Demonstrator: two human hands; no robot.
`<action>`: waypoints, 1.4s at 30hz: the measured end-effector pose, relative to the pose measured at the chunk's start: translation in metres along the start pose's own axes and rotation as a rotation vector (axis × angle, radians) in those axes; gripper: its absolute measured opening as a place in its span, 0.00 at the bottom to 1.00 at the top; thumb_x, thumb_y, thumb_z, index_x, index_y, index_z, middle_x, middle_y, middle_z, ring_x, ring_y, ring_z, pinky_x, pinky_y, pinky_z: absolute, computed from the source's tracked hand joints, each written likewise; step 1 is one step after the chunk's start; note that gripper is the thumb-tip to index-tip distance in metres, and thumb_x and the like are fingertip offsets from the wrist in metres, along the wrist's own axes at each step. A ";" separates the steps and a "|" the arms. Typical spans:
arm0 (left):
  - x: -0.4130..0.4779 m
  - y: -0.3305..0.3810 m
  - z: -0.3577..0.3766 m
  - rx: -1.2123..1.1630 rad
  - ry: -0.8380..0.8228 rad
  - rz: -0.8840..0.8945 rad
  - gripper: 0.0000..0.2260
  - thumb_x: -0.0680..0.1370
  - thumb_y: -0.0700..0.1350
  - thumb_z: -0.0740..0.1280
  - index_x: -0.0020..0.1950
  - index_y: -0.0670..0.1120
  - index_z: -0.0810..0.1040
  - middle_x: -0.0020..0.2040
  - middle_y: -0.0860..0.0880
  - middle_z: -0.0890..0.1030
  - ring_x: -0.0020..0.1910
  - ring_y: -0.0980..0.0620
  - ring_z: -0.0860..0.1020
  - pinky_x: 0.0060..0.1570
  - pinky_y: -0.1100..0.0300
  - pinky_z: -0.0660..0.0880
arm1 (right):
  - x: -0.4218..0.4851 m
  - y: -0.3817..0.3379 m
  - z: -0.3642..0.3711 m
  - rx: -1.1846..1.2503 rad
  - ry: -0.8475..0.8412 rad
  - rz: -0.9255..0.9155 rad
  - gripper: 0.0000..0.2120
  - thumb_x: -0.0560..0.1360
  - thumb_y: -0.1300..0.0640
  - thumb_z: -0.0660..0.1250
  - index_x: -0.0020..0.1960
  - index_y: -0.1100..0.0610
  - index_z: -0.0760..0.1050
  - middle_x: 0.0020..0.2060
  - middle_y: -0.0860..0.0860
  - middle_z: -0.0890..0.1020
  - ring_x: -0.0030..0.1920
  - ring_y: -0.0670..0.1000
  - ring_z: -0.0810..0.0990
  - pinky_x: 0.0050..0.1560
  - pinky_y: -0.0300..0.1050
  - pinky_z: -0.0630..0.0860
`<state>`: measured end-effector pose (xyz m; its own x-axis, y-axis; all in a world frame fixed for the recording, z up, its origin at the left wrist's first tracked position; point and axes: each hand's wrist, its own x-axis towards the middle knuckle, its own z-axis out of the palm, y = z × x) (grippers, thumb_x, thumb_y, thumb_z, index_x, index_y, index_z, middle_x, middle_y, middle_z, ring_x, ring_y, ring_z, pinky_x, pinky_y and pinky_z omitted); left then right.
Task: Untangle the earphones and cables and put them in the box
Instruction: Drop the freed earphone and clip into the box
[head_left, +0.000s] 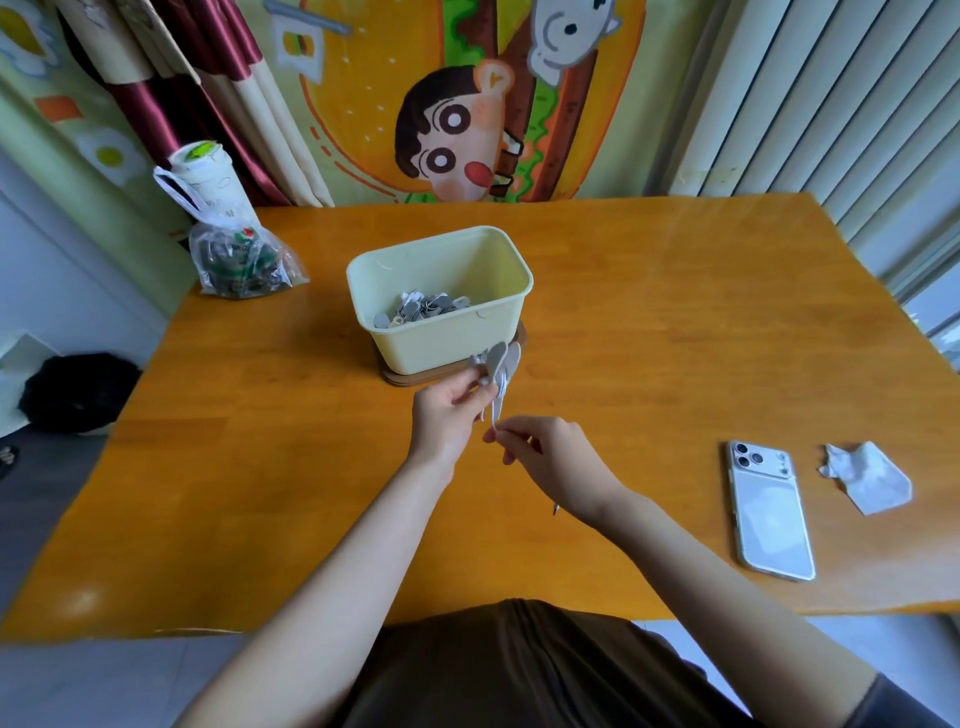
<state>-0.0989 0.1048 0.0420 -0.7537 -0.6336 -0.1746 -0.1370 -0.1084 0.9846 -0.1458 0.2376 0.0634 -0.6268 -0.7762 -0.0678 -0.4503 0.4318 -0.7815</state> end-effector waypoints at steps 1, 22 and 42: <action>0.001 -0.002 -0.001 0.076 0.005 0.049 0.11 0.76 0.39 0.69 0.56 0.50 0.82 0.47 0.53 0.84 0.47 0.58 0.80 0.51 0.59 0.76 | -0.002 -0.003 -0.001 -0.026 -0.027 -0.027 0.11 0.80 0.56 0.60 0.52 0.55 0.81 0.35 0.46 0.79 0.29 0.35 0.73 0.31 0.31 0.67; -0.002 -0.001 -0.012 0.247 -0.389 -0.009 0.12 0.76 0.39 0.70 0.54 0.55 0.80 0.53 0.49 0.81 0.50 0.57 0.78 0.51 0.64 0.74 | 0.022 0.021 -0.052 -0.207 0.160 0.032 0.06 0.75 0.58 0.67 0.47 0.55 0.83 0.43 0.48 0.82 0.42 0.48 0.76 0.43 0.40 0.70; -0.005 0.001 0.001 -0.538 -0.183 -0.282 0.10 0.75 0.38 0.65 0.55 0.46 0.80 0.50 0.46 0.82 0.53 0.48 0.78 0.56 0.48 0.76 | 0.010 0.030 0.001 0.212 0.048 0.221 0.10 0.78 0.54 0.64 0.41 0.53 0.81 0.31 0.43 0.80 0.25 0.38 0.72 0.32 0.31 0.70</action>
<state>-0.0962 0.1085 0.0442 -0.8399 -0.3889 -0.3786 -0.0394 -0.6521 0.7571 -0.1650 0.2418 0.0390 -0.7262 -0.6494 -0.2254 -0.1598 0.4784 -0.8635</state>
